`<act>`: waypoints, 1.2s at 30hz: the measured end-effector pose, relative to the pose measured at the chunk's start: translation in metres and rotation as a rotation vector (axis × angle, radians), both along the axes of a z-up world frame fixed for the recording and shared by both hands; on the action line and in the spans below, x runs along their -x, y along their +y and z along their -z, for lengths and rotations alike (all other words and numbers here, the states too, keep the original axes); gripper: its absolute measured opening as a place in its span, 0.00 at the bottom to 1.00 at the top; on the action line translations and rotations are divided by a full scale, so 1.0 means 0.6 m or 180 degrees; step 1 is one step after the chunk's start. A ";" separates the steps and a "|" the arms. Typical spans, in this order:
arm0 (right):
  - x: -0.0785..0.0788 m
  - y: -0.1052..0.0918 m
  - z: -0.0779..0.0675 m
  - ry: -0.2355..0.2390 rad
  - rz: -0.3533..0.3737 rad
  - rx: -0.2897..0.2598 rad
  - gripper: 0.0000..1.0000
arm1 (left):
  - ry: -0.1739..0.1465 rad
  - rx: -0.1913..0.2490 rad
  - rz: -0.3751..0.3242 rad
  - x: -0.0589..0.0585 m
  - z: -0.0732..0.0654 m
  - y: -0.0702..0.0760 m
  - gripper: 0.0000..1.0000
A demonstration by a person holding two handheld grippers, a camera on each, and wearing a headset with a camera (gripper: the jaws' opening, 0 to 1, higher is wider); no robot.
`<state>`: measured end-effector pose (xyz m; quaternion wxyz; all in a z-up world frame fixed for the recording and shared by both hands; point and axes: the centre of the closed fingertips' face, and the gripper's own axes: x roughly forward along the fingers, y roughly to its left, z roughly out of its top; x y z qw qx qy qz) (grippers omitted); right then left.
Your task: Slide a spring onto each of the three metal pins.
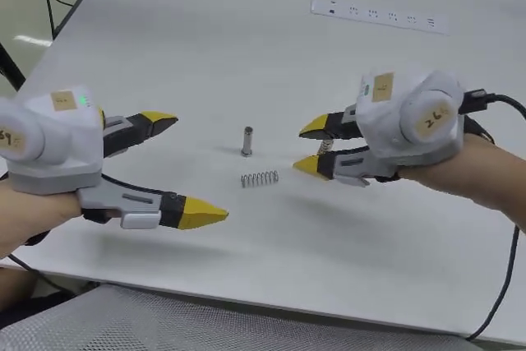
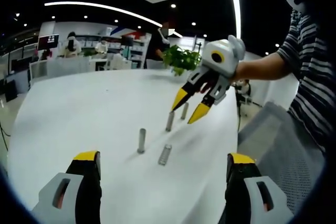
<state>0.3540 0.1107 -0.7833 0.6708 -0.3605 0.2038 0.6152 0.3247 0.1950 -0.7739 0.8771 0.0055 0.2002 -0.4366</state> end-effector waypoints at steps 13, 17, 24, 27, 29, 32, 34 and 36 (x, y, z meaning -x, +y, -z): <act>0.014 0.039 0.052 -0.0034 -0.0447 0.0312 0.19 | 0.0020 -0.0009 -0.0017 0.002 0.004 0.005 0.97; 0.014 0.044 0.068 -0.0023 -0.0536 0.0409 0.18 | 0.0022 -0.0005 -0.0024 0.000 0.004 0.006 0.97; 0.013 0.043 0.098 0.0060 -0.0569 0.0564 0.15 | 0.0017 0.0009 -0.0049 -0.003 0.003 0.010 0.96; 0.011 0.045 0.106 0.0084 -0.0574 0.0600 0.14 | 0.0020 0.0002 -0.0048 -0.002 0.004 0.010 0.96; 0.012 0.048 0.109 0.0097 -0.0584 0.0606 0.14 | 0.0026 0.0007 -0.0056 -0.002 0.005 0.011 0.96; 0.014 0.051 0.117 0.0123 -0.0613 0.0641 0.13 | 0.0030 0.0016 -0.0060 -0.001 0.005 0.011 0.96; 0.016 0.051 0.122 0.0137 -0.0637 0.0676 0.13 | 0.0031 0.0006 -0.0055 0.000 0.006 0.011 0.96; 0.018 0.051 0.127 0.0149 -0.0652 0.0708 0.12 | 0.0034 0.0013 -0.0064 0.001 0.006 0.012 0.96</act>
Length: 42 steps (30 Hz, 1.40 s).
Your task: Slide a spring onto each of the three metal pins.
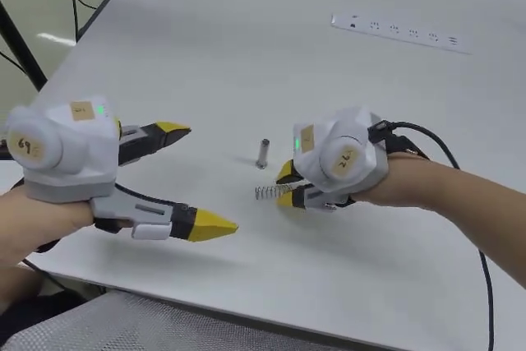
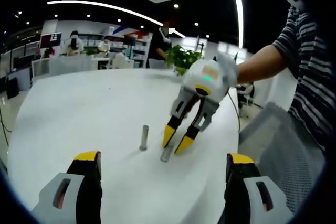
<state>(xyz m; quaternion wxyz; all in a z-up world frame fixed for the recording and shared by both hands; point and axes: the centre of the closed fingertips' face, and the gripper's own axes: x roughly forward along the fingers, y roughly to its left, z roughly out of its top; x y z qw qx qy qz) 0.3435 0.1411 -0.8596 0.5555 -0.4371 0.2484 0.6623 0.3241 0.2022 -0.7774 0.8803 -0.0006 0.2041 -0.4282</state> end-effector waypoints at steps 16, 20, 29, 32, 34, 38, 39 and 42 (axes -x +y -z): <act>0.006 -0.011 -0.009 -0.0001 0.0033 -0.0004 0.07 | 0.0000 -0.0017 0.0036 0.005 -0.003 -0.008 0.95; 0.003 -0.013 -0.035 -0.0026 0.0083 -0.0092 0.07 | 0.0000 -0.0011 0.0052 0.006 -0.005 -0.013 0.94; 0.001 -0.048 -0.083 0.0038 0.0380 -0.0250 0.07 | 0.0024 -0.0009 0.0132 0.013 -0.004 -0.027 0.92; 0.000 -0.063 -0.092 0.0016 0.0413 -0.0246 0.07 | 0.0022 -0.0003 0.0154 0.015 -0.005 -0.032 0.91; 0.002 -0.070 -0.096 0.0021 0.0417 -0.0242 0.07 | 0.0023 -0.0002 0.0177 0.016 -0.006 -0.037 0.91; 0.008 -0.085 -0.103 0.0012 0.0412 -0.0204 0.07 | 0.0032 0.0002 0.0262 0.021 -0.008 -0.047 0.90; 0.010 -0.088 -0.104 0.0009 0.0410 -0.0195 0.07 | 0.0032 0.0012 0.0273 0.022 -0.009 -0.048 0.88; 0.015 -0.093 -0.107 0.0000 0.0403 -0.0185 0.07 | 0.0043 0.0019 0.0310 0.023 -0.009 -0.054 0.86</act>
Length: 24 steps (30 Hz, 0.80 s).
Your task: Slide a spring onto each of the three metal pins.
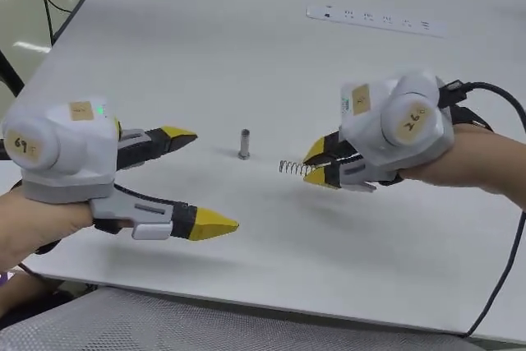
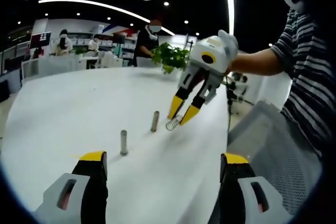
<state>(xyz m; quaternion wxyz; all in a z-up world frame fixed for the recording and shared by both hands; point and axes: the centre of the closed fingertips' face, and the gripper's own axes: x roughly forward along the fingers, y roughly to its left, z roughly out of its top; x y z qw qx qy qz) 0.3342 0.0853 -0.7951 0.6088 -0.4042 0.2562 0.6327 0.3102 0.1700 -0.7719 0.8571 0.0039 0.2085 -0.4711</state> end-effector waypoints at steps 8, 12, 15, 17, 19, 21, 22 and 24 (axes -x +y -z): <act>0.013 -0.011 0.008 -0.0002 0.0004 0.0052 0.07 | 0.0054 0.0041 0.0229 0.007 0.000 -0.030 0.76; 0.021 -0.014 0.008 -0.0008 0.0001 0.0052 0.07 | 0.0027 0.0014 0.0337 0.001 -0.002 -0.050 0.72; 0.023 -0.017 0.007 -0.0001 0.0026 0.0035 0.07 | 0.0014 0.0010 0.0419 -0.003 -0.003 -0.063 0.68; 0.025 -0.019 0.005 0.0002 0.0038 0.0027 0.07 | 0.0005 0.0023 0.0478 -0.005 -0.005 -0.072 0.64; 0.027 -0.021 0.002 0.0010 0.0051 0.0013 0.07 | 0.0006 0.0039 0.0519 -0.007 -0.006 -0.079 0.58; 0.028 -0.023 -0.002 -0.0003 0.0060 0.0000 0.07 | -0.0010 0.0017 0.0541 -0.011 -0.003 -0.088 0.56; 0.029 -0.023 -0.004 0.0001 0.0062 -0.0006 0.07 | -0.0026 0.0001 0.0573 -0.012 -0.002 -0.093 0.57; 0.030 -0.022 -0.010 0.0002 0.0076 -0.0036 0.07 | -0.0017 0.0004 0.0611 -0.013 -0.003 -0.102 0.55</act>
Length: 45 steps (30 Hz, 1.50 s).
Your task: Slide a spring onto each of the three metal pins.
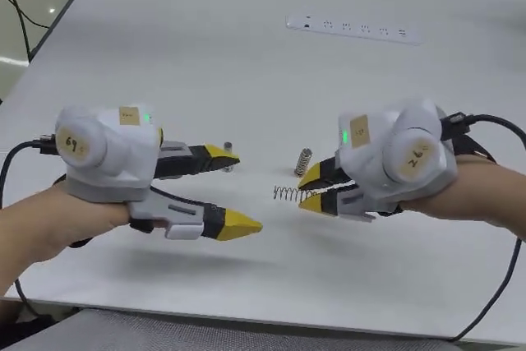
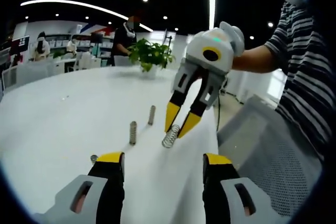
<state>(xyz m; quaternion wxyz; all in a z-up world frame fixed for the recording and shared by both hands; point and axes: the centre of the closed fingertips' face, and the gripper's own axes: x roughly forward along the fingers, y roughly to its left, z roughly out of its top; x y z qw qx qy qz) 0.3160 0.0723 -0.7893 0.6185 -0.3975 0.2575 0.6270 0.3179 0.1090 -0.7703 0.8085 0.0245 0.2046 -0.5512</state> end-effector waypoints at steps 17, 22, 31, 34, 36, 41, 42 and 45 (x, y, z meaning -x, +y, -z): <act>0.009 0.006 -0.018 -0.0027 -0.0040 -0.0076 0.07 | 0.0011 0.0161 0.0300 0.000 -0.008 -0.061 0.20; 0.010 0.007 -0.022 -0.0036 -0.0040 -0.0097 0.07 | 0.0003 0.0168 0.0343 0.001 -0.009 -0.064 0.12; 0.013 0.005 -0.023 -0.0033 -0.0056 -0.0102 0.07 | -0.0054 0.0161 0.0408 0.006 -0.009 -0.067 0.05; 0.013 0.004 -0.023 -0.0042 -0.0058 -0.0094 0.07 | -0.0072 0.0150 0.0484 0.011 -0.009 -0.067 0.03; 0.014 0.004 -0.023 -0.0033 -0.0060 -0.0102 0.07 | -0.0055 0.0153 0.0485 0.011 -0.009 -0.067 0.03; 0.019 0.004 -0.024 -0.0012 -0.0076 -0.0120 0.07 | -0.0038 0.0149 0.0553 0.016 -0.010 -0.068 0.02; 0.020 0.004 -0.024 -0.0011 -0.0078 -0.0125 0.07 | -0.0033 0.0150 0.0560 0.017 -0.010 -0.068 0.02; 0.021 0.004 -0.026 -0.0005 -0.0077 -0.0154 0.08 | -0.0027 0.0157 0.0584 0.019 -0.012 -0.069 0.02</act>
